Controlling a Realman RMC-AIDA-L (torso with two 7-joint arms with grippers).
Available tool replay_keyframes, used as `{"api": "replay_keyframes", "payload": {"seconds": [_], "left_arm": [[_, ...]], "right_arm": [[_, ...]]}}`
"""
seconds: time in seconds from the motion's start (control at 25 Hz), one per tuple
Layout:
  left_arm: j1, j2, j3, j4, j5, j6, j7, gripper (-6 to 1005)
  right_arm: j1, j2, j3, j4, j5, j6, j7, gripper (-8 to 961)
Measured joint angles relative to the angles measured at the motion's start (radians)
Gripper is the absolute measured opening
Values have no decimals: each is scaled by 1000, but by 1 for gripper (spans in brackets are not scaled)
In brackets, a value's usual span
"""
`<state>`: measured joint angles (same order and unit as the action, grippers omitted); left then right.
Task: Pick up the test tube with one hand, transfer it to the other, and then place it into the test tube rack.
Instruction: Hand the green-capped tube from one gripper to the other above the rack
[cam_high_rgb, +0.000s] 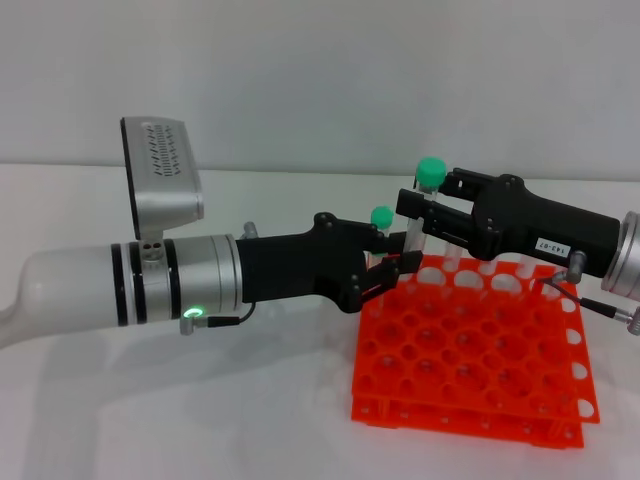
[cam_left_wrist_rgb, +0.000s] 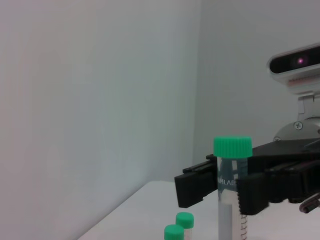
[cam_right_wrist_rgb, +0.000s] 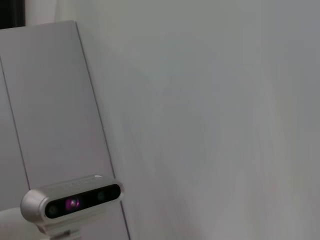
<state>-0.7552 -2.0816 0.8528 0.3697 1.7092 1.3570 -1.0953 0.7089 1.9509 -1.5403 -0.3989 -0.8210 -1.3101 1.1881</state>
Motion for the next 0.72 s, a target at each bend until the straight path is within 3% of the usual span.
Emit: {"api": "replay_keyframes", "payload": {"seconds": [0.44,0.72], "left_arm": [[4,-1,-1,-8,-28,1,5,274],[4,-1,0,-11,-29,1,6,279]], "right_arm": [[-3,3,2,0,0,2,-4,345],[-6,10,5,0,0,3,-39,282]]}}
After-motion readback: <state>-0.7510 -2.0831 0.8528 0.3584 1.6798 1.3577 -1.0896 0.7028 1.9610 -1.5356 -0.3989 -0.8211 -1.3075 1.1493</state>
